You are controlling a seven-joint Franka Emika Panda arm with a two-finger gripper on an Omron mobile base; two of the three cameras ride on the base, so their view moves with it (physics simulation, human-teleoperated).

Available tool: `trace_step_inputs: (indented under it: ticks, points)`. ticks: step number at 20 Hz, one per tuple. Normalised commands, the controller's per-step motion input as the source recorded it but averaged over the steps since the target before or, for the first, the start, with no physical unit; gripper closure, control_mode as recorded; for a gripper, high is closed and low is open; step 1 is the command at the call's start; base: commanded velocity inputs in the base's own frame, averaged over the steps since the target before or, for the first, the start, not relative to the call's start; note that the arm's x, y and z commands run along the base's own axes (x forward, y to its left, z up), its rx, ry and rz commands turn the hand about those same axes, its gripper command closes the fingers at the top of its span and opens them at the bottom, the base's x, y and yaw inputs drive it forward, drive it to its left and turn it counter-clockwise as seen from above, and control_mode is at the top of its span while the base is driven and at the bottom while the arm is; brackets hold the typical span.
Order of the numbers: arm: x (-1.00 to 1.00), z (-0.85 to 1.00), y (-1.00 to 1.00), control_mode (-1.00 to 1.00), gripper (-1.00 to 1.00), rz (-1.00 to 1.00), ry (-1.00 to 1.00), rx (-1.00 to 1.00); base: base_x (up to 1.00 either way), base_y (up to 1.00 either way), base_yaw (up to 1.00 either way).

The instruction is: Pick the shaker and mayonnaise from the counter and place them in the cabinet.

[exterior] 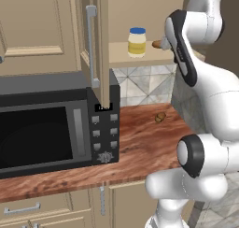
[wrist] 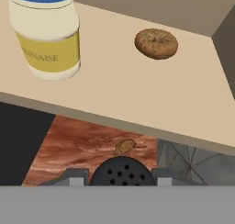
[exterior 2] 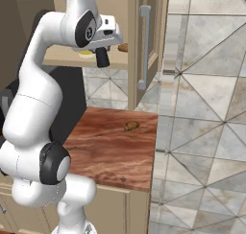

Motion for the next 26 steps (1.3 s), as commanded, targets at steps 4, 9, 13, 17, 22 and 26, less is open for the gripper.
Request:
trace_step_inputs:
  ticks: [4,9,13,17,22,26]
  points:
    - [0.06,0.11,0.0,-1.0,1.0,0.0,-0.12,0.0,0.0,0.0,0.0]
    - [0.1,-0.01,0.0,-1.0,1.0,0.0,-0.1,0.0,0.0,0.0,0.0]
    - [0.24,-0.11,0.0,-1.0,1.0,0.0,-0.1,0.0,0.0,0.0,0.0]
    - [0.24,-0.26,0.04,-1.0,1.0,0.0,-0.09,0.0,0.0,0.0,0.0]
    - [0.27,-0.21,0.01,-1.0,1.0,0.0,-0.02,0.0,0.0,0.0,0.0]
    - [0.27,-0.02,0.0,-1.0,1.0,0.0,-0.02,0.0,0.0,0.0,0.0]
